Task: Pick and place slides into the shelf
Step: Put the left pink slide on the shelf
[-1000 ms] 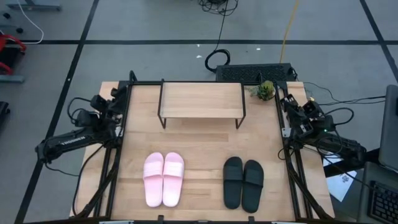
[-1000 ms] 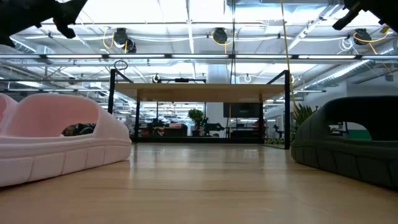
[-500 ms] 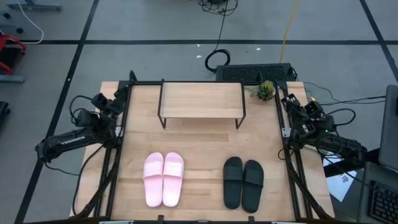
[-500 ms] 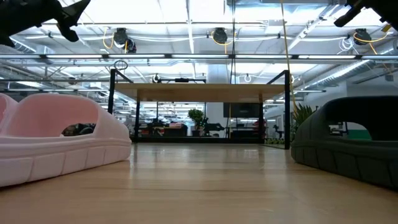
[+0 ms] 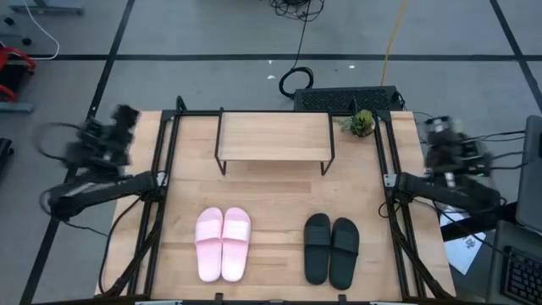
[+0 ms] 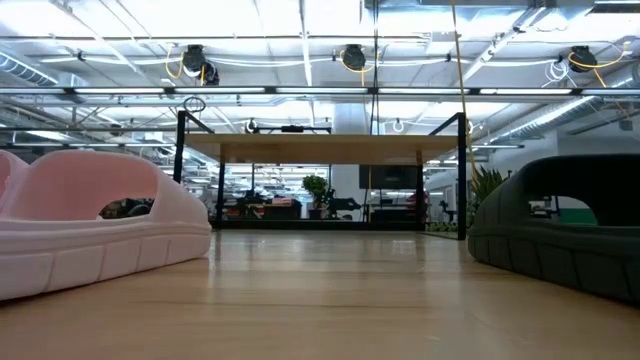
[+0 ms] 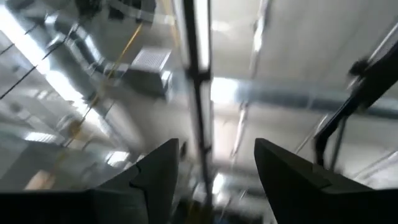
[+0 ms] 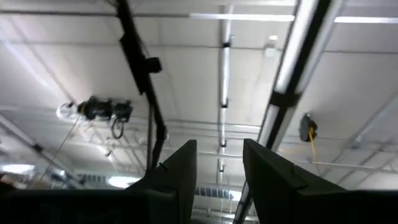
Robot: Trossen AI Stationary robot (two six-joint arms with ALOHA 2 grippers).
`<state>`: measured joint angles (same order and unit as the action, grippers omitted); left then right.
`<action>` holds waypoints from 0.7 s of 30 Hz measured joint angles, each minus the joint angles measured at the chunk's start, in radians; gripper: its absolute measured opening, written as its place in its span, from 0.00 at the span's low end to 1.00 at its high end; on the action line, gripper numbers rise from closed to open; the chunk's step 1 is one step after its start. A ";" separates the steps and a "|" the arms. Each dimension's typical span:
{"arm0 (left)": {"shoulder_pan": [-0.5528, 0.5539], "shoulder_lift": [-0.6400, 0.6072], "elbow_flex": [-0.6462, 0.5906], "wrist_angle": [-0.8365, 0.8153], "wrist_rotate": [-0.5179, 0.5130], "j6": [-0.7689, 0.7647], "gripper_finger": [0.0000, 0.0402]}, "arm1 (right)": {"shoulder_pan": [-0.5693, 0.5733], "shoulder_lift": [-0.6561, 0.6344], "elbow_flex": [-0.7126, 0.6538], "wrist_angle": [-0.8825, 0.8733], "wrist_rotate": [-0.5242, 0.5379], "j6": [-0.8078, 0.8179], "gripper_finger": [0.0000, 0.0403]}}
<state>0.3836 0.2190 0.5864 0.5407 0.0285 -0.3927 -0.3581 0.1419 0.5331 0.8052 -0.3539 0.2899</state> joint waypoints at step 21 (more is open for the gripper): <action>0.073 0.488 1.150 -1.622 0.021 -0.070 0.53 | 0.002 0.784 1.060 -1.575 -0.305 0.049 0.30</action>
<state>0.4562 0.7066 1.7367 -1.0816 0.0497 -0.4626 -0.3559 0.9259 1.5935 -0.7699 -0.6588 0.3392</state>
